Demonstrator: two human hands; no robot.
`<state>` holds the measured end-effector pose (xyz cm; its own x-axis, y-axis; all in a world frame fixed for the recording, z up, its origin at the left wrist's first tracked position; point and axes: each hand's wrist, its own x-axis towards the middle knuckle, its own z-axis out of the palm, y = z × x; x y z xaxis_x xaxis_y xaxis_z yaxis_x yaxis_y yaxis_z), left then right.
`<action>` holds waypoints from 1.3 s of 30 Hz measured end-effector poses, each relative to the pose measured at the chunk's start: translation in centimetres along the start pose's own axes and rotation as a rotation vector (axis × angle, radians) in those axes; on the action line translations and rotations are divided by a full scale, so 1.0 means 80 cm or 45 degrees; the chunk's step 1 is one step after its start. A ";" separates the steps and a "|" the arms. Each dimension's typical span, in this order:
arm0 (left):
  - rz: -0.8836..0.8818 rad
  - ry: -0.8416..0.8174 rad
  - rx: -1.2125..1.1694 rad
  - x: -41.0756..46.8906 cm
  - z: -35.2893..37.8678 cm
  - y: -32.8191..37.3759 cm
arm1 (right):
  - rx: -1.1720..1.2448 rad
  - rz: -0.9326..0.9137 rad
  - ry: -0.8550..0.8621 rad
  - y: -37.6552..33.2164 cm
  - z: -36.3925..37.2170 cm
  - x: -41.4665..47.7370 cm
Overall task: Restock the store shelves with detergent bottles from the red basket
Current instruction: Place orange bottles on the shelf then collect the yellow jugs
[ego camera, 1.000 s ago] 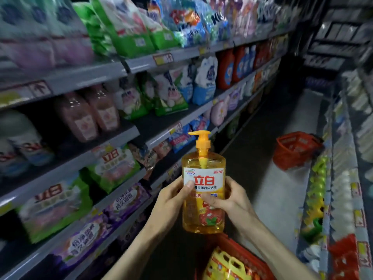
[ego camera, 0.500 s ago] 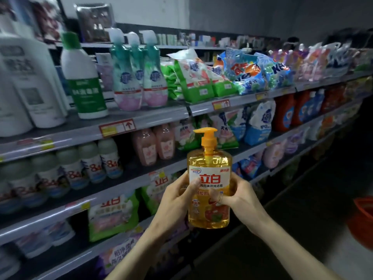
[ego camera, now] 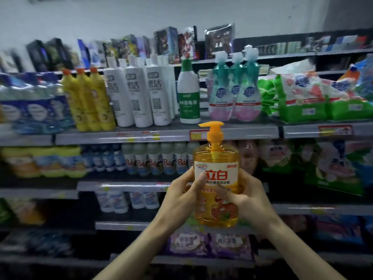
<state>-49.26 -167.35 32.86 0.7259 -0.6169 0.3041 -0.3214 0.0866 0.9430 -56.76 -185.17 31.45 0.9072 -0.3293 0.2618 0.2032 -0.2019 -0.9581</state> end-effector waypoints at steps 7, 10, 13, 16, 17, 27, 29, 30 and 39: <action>-0.046 0.346 0.155 -0.062 -0.093 0.020 | 0.073 -0.090 -0.317 -0.013 0.116 0.033; -0.047 0.461 0.197 -0.092 -0.132 0.029 | 0.088 -0.118 -0.424 -0.023 0.167 0.038; -0.023 0.558 0.204 -0.123 -0.170 0.041 | 0.102 -0.140 -0.538 -0.039 0.217 0.039; 0.005 0.652 0.211 -0.155 -0.212 0.052 | 0.122 -0.178 -0.608 -0.059 0.270 0.035; 0.012 0.677 0.217 -0.165 -0.227 0.057 | 0.132 -0.191 -0.626 -0.067 0.289 0.034; 0.044 0.862 0.257 -0.260 -0.404 0.110 | 0.258 -0.240 -0.687 -0.137 0.500 0.016; 0.051 0.900 0.271 -0.278 -0.436 0.116 | 0.284 -0.238 -0.702 -0.147 0.541 0.014; 0.051 0.918 0.282 -0.285 -0.451 0.119 | 0.295 -0.245 -0.714 -0.151 0.560 0.013; 0.033 1.102 0.342 -0.313 -0.578 0.114 | 0.304 -0.308 -0.776 -0.166 0.707 0.040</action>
<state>-42.26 -114.92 40.13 0.8848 0.1961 0.4228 -0.3964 -0.1603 0.9040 -35.75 -131.41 38.42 0.8571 0.2900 0.4259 0.4376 0.0267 -0.8988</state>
